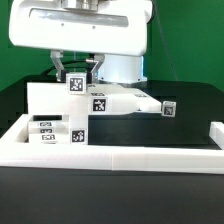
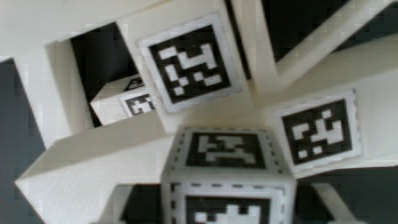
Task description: Assemble chair
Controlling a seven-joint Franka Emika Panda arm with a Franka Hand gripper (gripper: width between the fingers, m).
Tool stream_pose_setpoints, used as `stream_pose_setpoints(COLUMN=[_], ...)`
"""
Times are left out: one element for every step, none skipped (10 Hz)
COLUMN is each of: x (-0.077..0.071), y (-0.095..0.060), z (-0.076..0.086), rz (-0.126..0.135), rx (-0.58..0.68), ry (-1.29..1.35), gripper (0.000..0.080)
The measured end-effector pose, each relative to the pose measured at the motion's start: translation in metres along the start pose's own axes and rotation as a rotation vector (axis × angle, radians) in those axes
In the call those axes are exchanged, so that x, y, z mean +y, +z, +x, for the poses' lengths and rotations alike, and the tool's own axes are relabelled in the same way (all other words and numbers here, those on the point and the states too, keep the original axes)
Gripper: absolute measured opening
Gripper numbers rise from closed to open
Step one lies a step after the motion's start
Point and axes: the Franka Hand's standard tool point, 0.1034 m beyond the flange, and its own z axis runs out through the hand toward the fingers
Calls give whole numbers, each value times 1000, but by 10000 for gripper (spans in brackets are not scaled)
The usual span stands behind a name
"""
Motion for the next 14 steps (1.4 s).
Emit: stream_pose_setpoints(x=[0, 0, 0, -1, -1, -1, -1, -1, -2, -3, -3, -4, -5, -5], y=[0, 0, 0, 0, 0, 0, 0, 0, 0, 0, 0, 0, 0, 0], z=[0, 0, 0, 0, 0, 0, 0, 0, 0, 0, 0, 1, 1, 1], rz=[0, 0, 1, 2, 3, 4, 4, 4, 6, 13, 13, 15, 18, 23], rx=[0, 0, 0, 0, 0, 0, 0, 0, 0, 0, -1, -1, -2, -4], ry=[29, 29, 103, 233, 256, 350, 436, 493, 560, 676, 736, 803, 887, 965], gripper=[287, 287, 287, 287, 287, 287, 288, 288, 288, 288, 288, 288, 288, 288])
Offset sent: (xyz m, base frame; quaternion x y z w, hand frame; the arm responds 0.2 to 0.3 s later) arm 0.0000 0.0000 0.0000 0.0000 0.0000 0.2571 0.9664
